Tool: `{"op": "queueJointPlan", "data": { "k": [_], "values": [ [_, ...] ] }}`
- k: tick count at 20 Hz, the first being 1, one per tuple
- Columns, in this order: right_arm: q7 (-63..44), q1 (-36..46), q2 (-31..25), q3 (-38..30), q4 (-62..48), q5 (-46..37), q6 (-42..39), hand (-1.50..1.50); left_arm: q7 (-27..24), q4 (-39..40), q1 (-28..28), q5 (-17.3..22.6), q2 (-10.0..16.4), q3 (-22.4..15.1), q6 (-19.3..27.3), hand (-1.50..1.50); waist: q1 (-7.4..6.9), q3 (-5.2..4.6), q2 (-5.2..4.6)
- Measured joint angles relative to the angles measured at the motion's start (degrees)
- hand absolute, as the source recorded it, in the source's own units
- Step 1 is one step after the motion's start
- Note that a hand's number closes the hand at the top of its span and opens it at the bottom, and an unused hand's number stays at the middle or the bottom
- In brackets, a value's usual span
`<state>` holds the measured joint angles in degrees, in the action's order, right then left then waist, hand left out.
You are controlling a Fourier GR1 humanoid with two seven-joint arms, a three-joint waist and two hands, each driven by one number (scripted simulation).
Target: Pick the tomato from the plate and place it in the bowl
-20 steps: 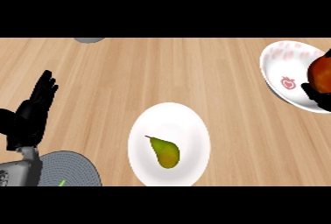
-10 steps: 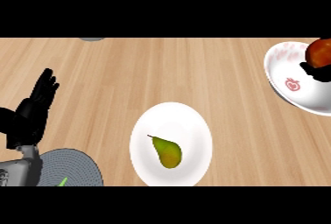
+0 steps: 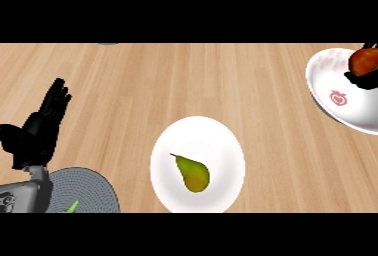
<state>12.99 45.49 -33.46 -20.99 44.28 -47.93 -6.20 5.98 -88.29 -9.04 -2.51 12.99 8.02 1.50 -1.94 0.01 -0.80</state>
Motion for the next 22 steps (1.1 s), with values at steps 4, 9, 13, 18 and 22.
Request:
{"op": "queueJointPlan", "data": {
  "k": [4,9,13,18,22],
  "values": [
    [-1.89,3.02,-1.59,0.11,-10.03,-1.99,-0.79,-1.50,0.63,-0.14,-1.04,-0.67,-0.47,-0.81,0.35,0.00,-0.81,0.08,-0.31],
    [5.41,4.22,-4.11,-0.59,-19.81,-1.79,-2.36,-1.50,0.85,0.29,-1.68,-0.34,-0.39,-0.57,-0.01,0.00,-1.06,0.19,-0.46],
    [10.11,5.78,-4.95,-6.04,-23.63,4.06,-5.53,-1.50,1.94,0.21,-2.66,-0.82,-0.40,-0.71,0.49,0.00,-0.63,0.24,-0.32],
    [11.96,7.89,-6.70,-16.97,-27.37,15.00,-9.54,-1.50,1.75,0.23,-1.88,-0.65,-0.57,-0.50,0.51,0.00,-0.32,0.31,-0.29],
    [11.56,7.47,-12.25,-23.00,-30.68,20.85,-15.58,-1.50,1.82,-0.14,-1.84,-0.10,0.12,0.17,-0.04,0.00,-0.20,0.30,-0.35]
  ]
}}
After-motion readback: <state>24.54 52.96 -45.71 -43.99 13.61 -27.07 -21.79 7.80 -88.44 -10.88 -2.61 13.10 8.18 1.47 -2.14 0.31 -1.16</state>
